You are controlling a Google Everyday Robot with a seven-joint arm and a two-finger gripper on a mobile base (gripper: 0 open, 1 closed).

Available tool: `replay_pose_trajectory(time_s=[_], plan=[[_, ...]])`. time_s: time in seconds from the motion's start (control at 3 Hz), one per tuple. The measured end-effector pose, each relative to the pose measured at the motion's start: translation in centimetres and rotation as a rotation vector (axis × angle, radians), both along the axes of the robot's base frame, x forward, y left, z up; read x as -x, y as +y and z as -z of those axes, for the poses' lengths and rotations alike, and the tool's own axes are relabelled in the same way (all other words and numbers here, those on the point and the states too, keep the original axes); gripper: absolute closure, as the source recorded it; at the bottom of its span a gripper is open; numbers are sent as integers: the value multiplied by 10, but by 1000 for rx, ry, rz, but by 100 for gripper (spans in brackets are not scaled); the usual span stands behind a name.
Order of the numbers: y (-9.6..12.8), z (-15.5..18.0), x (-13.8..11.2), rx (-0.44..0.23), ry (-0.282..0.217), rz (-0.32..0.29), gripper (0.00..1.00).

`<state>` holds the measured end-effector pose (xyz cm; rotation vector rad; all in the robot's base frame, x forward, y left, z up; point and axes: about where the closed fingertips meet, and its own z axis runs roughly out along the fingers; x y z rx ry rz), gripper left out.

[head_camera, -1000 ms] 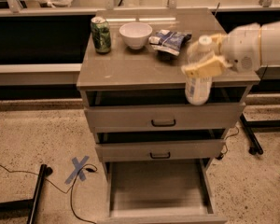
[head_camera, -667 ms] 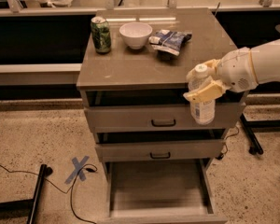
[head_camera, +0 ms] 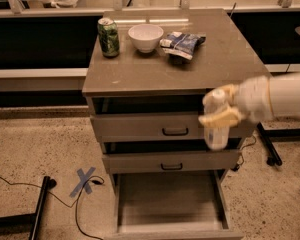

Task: Place blue plastic bottle into bottom drawer

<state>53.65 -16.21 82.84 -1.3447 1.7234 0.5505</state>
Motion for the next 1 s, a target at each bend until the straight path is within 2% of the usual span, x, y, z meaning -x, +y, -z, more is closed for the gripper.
replay_pose_trajectory(time_s=[0.33,0.67,1.0], plan=[[-30,117,34,-123,76,55,100],[-35,163,43,-176,115,56,100],[-35,163,43,-177,115,55,100]])
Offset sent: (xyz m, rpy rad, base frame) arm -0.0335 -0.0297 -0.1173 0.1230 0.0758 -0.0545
